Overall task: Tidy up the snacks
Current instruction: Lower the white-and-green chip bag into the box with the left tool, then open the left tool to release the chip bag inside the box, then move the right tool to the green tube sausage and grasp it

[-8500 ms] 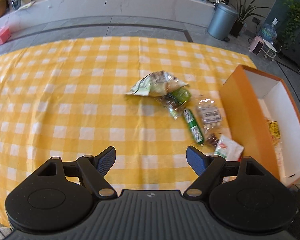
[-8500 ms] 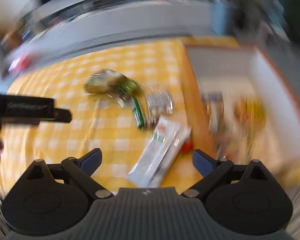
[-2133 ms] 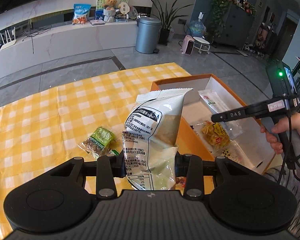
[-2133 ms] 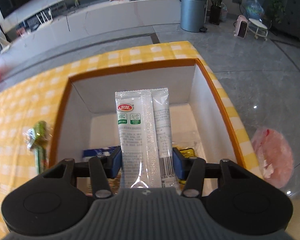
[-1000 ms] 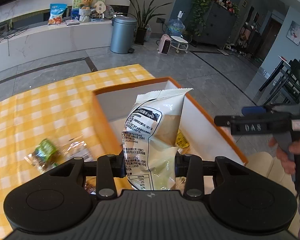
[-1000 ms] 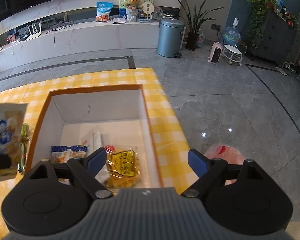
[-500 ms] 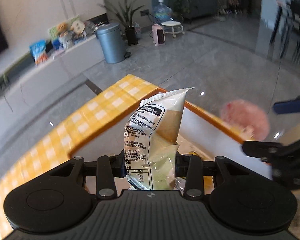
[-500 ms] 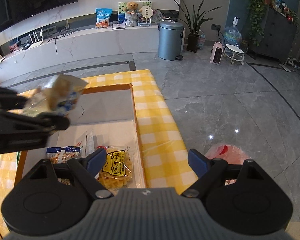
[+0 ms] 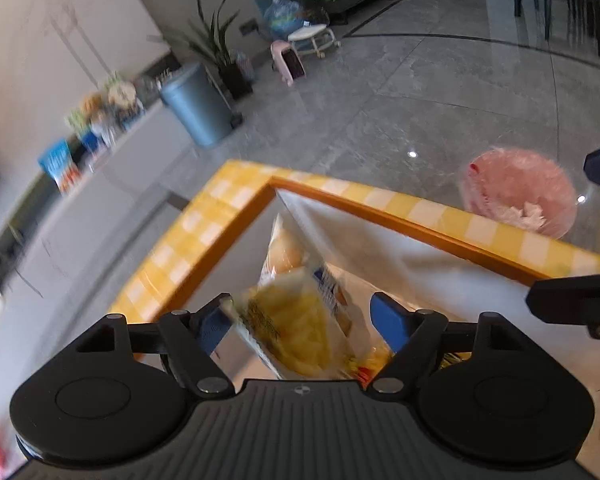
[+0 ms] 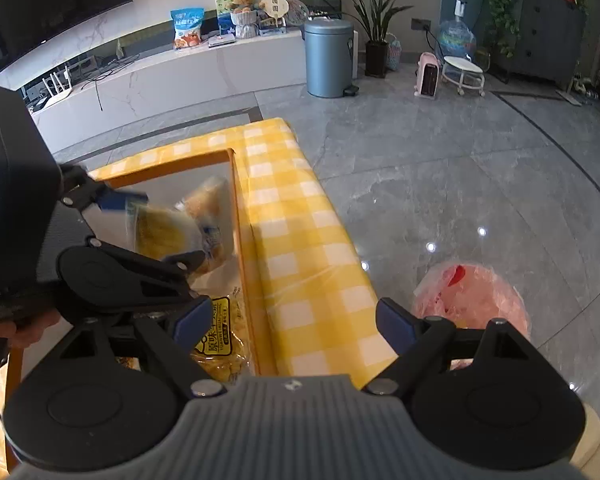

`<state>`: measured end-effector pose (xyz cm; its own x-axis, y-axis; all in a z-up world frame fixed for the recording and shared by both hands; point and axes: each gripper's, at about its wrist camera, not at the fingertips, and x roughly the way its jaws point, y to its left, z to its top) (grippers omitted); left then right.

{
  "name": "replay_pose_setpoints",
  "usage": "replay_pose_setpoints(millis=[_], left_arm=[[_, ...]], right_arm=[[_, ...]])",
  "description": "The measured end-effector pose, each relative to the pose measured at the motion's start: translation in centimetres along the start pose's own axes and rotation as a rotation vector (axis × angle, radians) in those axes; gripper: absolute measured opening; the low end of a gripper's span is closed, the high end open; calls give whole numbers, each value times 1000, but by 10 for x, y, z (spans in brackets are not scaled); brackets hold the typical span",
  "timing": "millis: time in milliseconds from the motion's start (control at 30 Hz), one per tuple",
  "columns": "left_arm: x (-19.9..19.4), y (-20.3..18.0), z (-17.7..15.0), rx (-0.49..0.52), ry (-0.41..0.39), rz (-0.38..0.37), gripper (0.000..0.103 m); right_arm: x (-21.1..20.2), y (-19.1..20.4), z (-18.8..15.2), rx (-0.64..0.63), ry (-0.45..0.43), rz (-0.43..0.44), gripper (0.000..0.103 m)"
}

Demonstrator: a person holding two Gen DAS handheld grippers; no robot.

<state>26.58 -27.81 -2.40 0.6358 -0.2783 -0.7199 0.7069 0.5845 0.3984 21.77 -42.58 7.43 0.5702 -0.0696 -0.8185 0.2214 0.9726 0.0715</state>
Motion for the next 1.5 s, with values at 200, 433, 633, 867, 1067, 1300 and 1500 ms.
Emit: replay_pose_setpoints(millis=[200,433,633,867,1067,1300,1500], left_arm=[[-9,-1,-2,21,-32,48,93],[-38,25,-4,-66,-54,34,93],[-70,44,-9,-120,-74,8,93],[-112,62,-19,-216,-115,49,93],[-136,82,-30,-331,-69,52,93],[-153,110,-66,-499,12,16,94],[-171,133,-112,-620,97,31,93]], right_arm=[[-1,-3,-2,6,6,-3,86],[-11,9,-1,-13,-5,1,86],[-31,20,-2,-12,-40,11,86],[-67,41,-5,-39,-83,6,91],[-102,61,-9,-53,-135,21,92],[-130,94,-9,-114,-157,43,98],[-144,136,-6,-198,-171,74,100]])
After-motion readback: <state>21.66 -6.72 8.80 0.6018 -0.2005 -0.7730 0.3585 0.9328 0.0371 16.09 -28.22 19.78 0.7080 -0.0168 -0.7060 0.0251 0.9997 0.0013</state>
